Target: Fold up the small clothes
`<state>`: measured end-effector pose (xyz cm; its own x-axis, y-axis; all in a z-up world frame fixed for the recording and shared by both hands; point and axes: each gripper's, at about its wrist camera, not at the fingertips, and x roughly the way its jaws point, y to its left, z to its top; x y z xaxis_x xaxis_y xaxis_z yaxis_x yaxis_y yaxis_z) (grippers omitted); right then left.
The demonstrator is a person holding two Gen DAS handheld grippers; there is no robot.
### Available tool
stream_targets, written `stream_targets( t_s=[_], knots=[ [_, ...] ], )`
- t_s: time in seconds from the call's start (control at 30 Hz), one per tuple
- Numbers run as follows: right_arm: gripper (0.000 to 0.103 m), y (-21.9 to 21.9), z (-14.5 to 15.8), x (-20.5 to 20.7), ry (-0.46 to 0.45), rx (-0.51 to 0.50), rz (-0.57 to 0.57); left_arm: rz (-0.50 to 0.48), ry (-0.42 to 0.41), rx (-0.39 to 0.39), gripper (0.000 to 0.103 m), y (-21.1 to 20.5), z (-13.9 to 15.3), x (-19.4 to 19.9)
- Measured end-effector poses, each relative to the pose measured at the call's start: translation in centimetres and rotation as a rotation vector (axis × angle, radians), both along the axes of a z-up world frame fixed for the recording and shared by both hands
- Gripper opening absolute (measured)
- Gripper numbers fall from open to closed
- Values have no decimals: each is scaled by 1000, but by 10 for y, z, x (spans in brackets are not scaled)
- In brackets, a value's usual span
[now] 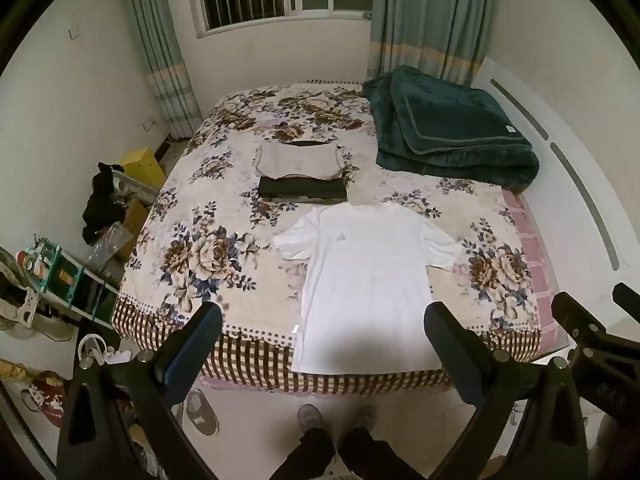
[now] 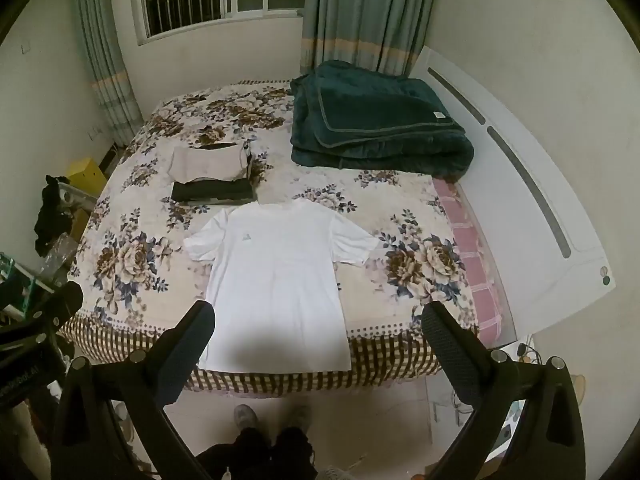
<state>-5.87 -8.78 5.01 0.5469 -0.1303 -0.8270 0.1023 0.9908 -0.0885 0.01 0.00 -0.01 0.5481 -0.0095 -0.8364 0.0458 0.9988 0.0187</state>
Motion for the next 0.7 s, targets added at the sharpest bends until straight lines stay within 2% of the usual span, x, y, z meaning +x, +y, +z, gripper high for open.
stream_targets(
  t_s=[0.5,0.7],
  knots=[
    [103,0,0,0,-1,3,1,-9,-9,-12,103,9,10,6],
    [103,-2,-2,-1,1,10,6,-7,-12,-6,103,0,11,7]
  ],
)
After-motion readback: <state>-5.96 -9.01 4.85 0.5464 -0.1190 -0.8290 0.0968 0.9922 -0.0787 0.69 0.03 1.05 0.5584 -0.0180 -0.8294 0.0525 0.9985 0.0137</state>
